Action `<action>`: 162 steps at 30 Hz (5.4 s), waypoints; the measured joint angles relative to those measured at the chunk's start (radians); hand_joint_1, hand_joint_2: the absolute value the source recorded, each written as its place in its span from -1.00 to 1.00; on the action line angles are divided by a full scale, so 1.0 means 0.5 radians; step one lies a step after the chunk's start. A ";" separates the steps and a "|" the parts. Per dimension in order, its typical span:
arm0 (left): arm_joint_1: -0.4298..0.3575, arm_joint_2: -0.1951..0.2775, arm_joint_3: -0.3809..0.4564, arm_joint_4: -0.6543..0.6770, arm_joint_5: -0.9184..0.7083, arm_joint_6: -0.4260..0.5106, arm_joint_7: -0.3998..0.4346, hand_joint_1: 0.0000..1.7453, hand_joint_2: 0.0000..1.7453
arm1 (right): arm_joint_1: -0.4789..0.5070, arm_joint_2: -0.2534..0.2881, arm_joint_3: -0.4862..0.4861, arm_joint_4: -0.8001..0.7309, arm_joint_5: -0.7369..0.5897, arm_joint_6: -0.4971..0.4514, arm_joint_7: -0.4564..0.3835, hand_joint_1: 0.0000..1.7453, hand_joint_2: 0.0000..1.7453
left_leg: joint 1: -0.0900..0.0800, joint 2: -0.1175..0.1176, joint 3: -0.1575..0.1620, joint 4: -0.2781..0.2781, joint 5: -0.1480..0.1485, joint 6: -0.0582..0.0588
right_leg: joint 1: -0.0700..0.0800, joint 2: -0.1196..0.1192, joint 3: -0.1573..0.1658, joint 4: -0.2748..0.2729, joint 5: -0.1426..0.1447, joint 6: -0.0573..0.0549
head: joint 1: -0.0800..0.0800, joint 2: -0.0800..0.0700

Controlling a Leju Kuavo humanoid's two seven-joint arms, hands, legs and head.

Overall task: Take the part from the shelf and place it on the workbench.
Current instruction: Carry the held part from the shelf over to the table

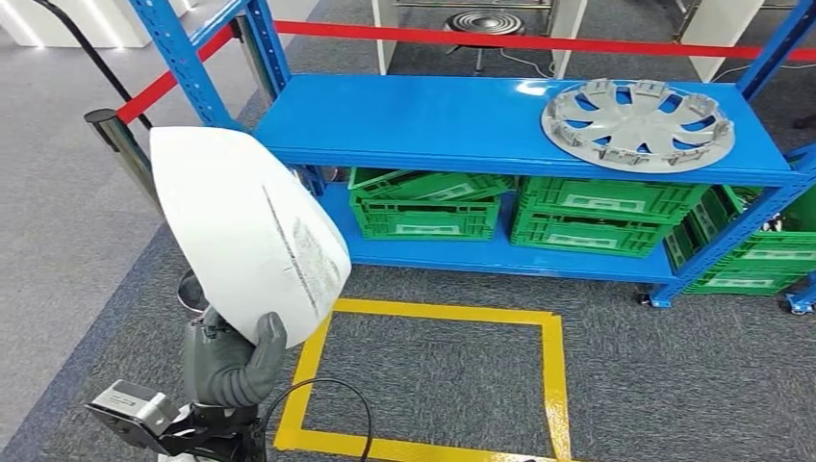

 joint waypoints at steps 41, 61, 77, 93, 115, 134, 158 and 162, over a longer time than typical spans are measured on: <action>0.021 -0.017 0.017 -0.007 0.012 -0.006 -0.002 1.00 1.00 | 0.000 -0.002 0.008 0.003 0.097 -0.012 -0.009 -1.00 -1.00 | -0.002 0.032 0.150 -0.425 0.126 0.078 | -0.045 0.073 -0.237 0.329 -0.126 0.116 | 0.011 0.000; 0.031 -0.024 0.045 -0.011 0.013 -0.016 -0.002 1.00 1.00 | 0.009 0.036 0.008 0.003 0.139 -0.139 0.007 -1.00 -1.00 | 0.015 -0.028 -0.107 0.091 -0.048 -0.045 | -0.042 0.017 -0.157 0.092 0.066 0.009 | -0.019 0.000; 0.033 -0.044 0.053 -0.021 0.032 -0.016 -0.002 1.00 1.00 | 0.008 0.044 0.008 0.003 0.155 -0.134 0.009 -1.00 -1.00 | -0.013 -0.127 0.141 -0.429 0.146 0.085 | -0.035 0.143 -0.377 0.512 -0.071 0.087 | -0.003 0.000; 0.037 -0.038 0.060 -0.022 0.027 -0.017 0.000 1.00 1.00 | 0.005 0.050 0.008 0.006 0.161 -0.122 0.011 -1.00 -1.00 | 0.007 0.010 -0.038 -0.071 0.060 -0.013 | -0.035 -0.007 -0.169 0.127 0.048 0.008 | -0.027 0.000; 0.039 -0.046 0.069 -0.023 0.013 -0.002 -0.001 1.00 1.00 | 0.002 0.055 0.008 0.010 0.194 -0.106 0.017 -1.00 -1.00 | 0.003 -0.241 0.099 -0.352 0.109 0.009 | -0.055 0.212 -0.234 0.158 0.085 0.053 | -0.009 0.000; 0.021 -0.051 0.070 -0.035 0.035 -0.009 -0.002 1.00 1.00 | -0.008 0.060 0.008 0.010 0.222 -0.103 0.039 -1.00 -1.00 | -0.023 -0.024 0.131 -0.417 0.140 0.095 | -0.026 0.104 -0.352 0.525 -0.172 0.089 | -0.009 0.000; 0.025 -0.046 0.075 -0.038 0.034 -0.014 -0.001 1.00 1.00 | 0.002 0.060 0.005 0.010 0.222 -0.097 0.033 -1.00 -1.00 | -0.040 0.139 0.109 -0.367 0.125 0.024 | -0.021 -0.111 -0.157 0.132 0.032 0.052 | -0.027 0.000; 0.028 -0.049 0.079 -0.043 0.034 -0.014 -0.002 1.00 1.00 | -0.013 0.060 0.005 0.010 0.223 -0.097 0.031 -1.00 -1.00 | -0.020 0.042 0.131 -0.409 0.140 0.064 | -0.028 -0.059 -0.170 0.206 -0.037 0.090 | -0.017 0.000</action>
